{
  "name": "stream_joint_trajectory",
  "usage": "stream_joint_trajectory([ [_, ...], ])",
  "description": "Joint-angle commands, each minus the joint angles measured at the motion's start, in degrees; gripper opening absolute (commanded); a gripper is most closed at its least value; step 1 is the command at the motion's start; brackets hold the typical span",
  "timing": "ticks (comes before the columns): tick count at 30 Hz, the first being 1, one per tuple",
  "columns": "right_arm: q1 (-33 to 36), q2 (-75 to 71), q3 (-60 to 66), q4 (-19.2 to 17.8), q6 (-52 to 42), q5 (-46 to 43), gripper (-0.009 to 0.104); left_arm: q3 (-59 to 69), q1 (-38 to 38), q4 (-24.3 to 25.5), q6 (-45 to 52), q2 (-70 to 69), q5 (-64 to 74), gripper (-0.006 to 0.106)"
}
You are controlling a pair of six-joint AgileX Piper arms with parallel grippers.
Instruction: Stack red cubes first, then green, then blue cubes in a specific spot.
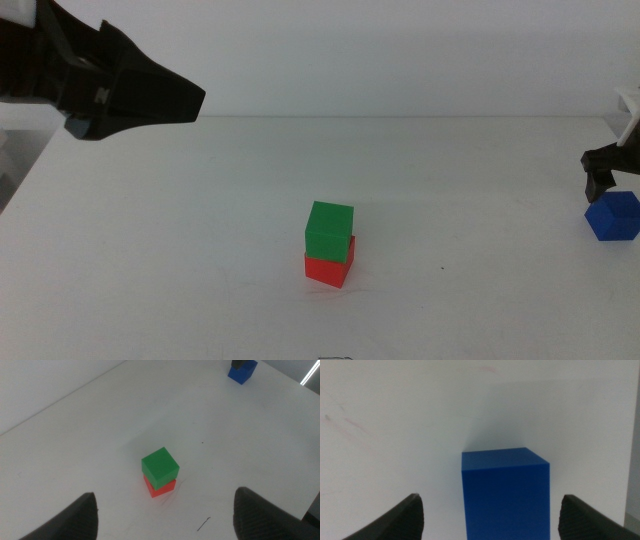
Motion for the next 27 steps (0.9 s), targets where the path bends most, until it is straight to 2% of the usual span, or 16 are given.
stream_joint_trajectory([
  [1, -0.4, -3.1, -1.7, -1.0, 0.1, -1.5, 0.074, -1.9, 0.0, -2.4, 0.0, -0.7, -2.6, 0.091],
  [19, -0.4, 1.2, -1.7, -1.9, -0.1, -2.4, 0.072, -1.9, 0.0, -2.4, 0.0, -0.7, -2.6, 0.091],
  [20, -0.4, 1.2, -1.7, -2.1, 0.2, -2.1, 0.068, -1.9, 0.0, -2.4, 0.0, -0.7, -2.6, 0.091],
  [22, -0.4, 1.2, -1.7, -2.4, 0.8, -1.0, 0.051, -1.9, 0.0, -2.4, 0.0, -0.7, -2.6, 0.091],
  [25, -0.4, 1.0, -1.7, -2.3, 1.0, 1.0, 0.006, -1.9, 0.0, -2.4, 0.0, -0.7, -2.6, 0.091],
  [26, -0.1, 0.6, -1.7, -1.8, 0.9, 1.7, -0.002, -1.9, 0.0, -2.4, 0.0, -0.7, -2.6, 0.091],
  [27, 0.3, -0.3, -1.7, -0.7, 0.7, 2.5, -0.001, -1.9, 0.0, -2.4, 0.0, -0.7, -2.6, 0.091],
])
